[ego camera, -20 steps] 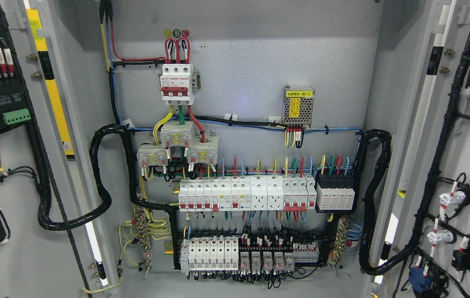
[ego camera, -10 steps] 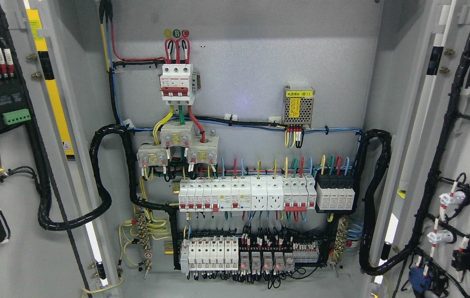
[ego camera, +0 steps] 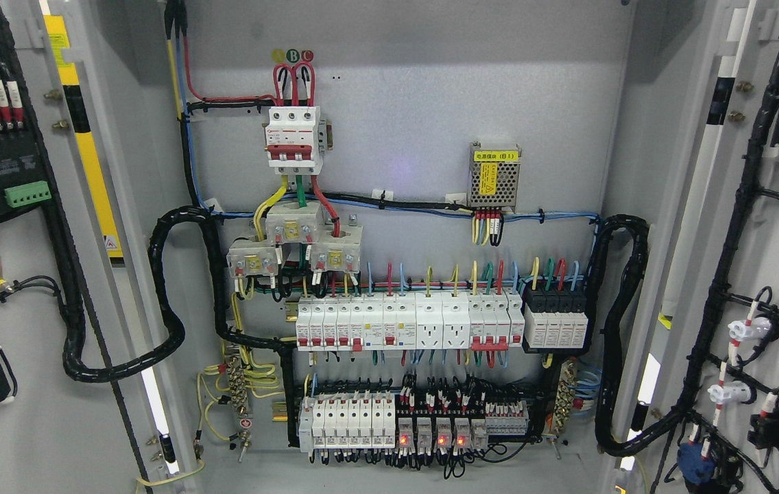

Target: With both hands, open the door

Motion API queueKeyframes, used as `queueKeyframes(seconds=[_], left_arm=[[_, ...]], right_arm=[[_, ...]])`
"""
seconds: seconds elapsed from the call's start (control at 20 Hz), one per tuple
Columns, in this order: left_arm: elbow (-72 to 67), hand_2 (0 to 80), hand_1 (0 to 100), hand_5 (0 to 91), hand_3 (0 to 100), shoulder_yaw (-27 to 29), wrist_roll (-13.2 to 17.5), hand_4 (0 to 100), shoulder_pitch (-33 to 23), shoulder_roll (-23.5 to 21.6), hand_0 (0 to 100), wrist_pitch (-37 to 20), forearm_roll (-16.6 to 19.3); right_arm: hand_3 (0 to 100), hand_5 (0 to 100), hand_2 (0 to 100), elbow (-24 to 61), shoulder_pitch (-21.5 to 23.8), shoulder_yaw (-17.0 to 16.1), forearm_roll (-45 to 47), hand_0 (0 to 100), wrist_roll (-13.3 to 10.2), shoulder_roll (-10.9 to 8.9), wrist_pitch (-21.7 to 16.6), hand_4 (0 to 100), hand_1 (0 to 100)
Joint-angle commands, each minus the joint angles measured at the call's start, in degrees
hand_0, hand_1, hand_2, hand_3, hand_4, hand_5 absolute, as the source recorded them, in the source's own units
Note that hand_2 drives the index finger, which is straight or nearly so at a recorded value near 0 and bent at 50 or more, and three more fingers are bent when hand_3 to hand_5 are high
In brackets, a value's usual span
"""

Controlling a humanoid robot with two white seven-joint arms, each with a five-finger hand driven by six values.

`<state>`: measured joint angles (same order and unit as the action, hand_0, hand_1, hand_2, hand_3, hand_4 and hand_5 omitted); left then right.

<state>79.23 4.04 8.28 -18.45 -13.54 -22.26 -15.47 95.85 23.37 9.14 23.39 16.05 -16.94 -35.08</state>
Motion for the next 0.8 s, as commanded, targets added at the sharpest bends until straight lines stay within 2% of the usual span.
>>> queueKeyframes(seconds=[0.0, 0.15, 0.25, 0.35, 0.5, 0.65, 0.75], left_arm=[[-39.09, 0.0, 56, 0.0, 0, -10.10, -0.02, 0, 7.70, 6.41, 12, 2.13, 1.50], [-59.13, 0.0, 56, 0.0, 0, -10.10, -0.11, 0, 15.26, 9.05, 12, 2.13, 1.67], [-67.25, 0.0, 56, 0.0, 0, -10.02, -0.20, 0, 17.82, 10.89, 12, 2.31, 2.03], [-71.74, 0.0, 56, 0.0, 0, -10.02, -0.81, 0, 18.80, 12.13, 12, 3.01, 3.34], [-75.27, 0.0, 56, 0.0, 0, -9.66, -5.02, 0, 18.80, 12.48, 12, 4.42, 8.43], [-79.83, 0.0, 56, 0.0, 0, -9.66, -5.65, 0, 18.54, 12.40, 12, 6.43, 9.41], [-80.99, 0.0, 56, 0.0, 0, -9.66, -5.30, 0, 18.54, 12.31, 12, 9.33, 9.41]], right_arm=[[0, 0, 4, -31.48, -2.36, 5.98, -1.07, 0, 0.04, 3.49, 0.02, 0, 50], [0, 0, 4, -42.64, -5.43, 6.06, -1.16, 0, 0.13, 4.98, 0.02, 0, 50], [0, 0, 4, -50.29, -7.37, 5.98, -1.50, 0, 0.13, 5.42, 0.02, 0, 50], [0, 0, 4, -58.37, -9.30, 6.06, -1.95, 0, 0.04, 5.60, 0.10, 0, 50], [0, 0, 4, -67.09, -10.71, 6.24, -2.03, 0, 0.04, 6.91, 0.71, 0, 50], [0, 0, 4, -73.43, -11.59, 6.15, -3.08, 0, -0.05, 7.18, 1.94, 0, 50], [0, 0, 4, -76.77, -12.21, 6.15, -3.97, 0, -0.31, 7.71, 5.27, 0, 50]])
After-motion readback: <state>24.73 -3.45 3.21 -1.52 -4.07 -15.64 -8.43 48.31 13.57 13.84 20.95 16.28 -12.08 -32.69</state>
